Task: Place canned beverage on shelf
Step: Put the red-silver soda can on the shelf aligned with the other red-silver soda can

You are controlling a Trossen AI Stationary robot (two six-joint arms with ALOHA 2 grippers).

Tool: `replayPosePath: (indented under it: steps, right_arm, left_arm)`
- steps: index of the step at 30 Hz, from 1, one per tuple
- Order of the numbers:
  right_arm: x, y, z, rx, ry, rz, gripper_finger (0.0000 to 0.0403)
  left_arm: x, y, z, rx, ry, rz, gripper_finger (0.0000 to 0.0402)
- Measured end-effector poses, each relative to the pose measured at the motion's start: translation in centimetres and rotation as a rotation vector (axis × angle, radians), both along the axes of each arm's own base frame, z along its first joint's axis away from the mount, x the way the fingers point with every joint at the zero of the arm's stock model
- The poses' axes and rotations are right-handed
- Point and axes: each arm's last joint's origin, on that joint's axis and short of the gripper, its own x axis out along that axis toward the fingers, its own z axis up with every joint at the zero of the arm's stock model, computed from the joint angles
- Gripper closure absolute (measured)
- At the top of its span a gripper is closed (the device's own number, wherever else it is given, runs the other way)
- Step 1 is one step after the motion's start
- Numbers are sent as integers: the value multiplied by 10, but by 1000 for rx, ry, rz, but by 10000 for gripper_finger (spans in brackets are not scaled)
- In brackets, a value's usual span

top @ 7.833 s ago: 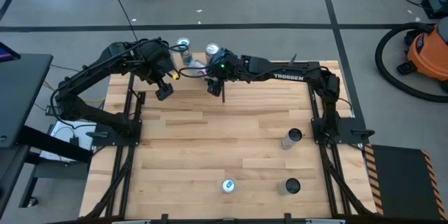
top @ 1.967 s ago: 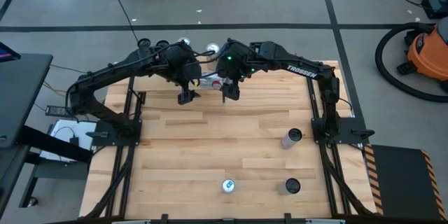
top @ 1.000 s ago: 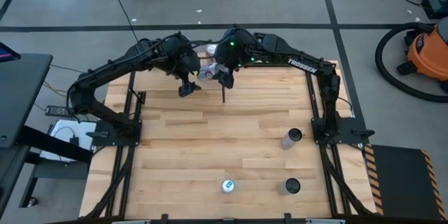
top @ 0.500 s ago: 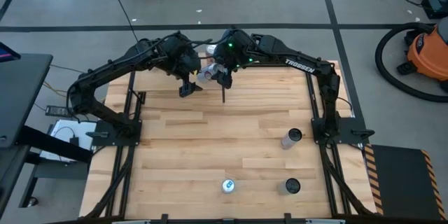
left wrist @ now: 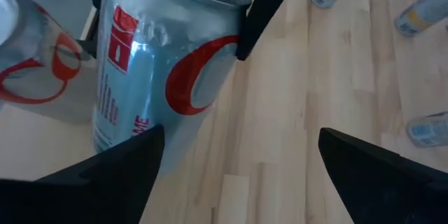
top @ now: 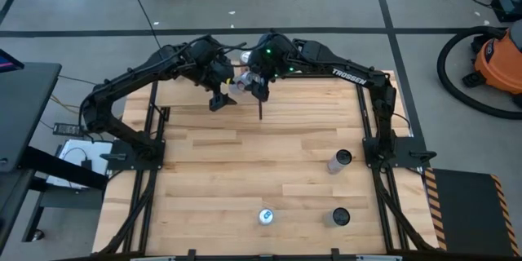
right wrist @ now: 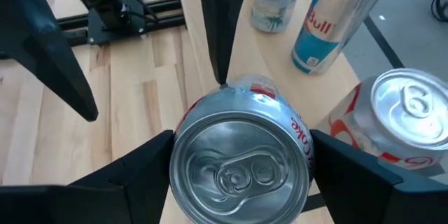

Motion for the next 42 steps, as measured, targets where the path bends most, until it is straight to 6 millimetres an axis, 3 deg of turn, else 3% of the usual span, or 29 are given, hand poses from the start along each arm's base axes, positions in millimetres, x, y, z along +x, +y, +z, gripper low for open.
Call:
replayPosePath:
  steps: [8, 16, 27, 37, 42]
  right_arm:
    - [4, -4, -2, -3, -21, -1, 98]
    - [15, -14, -17, 4, -8, -12, 98]
    - [3, -25, -15, 31, 44, -44, 98]
    - [0, -27, -17, 75, 65, -48, 98]
    - [-2, -26, -4, 62, 30, -48, 98]
  left_arm:
    - [1, 1, -3, -30, 12, -11, 12]
    - [1, 0, -4, -43, 10, -27, 12]
    - [-5, -1, -6, -38, 90, 5, 12]
    - [-12, -5, 6, -45, 118, 10, 12]
    - [-15, -6, 16, -40, 111, 10, 12]
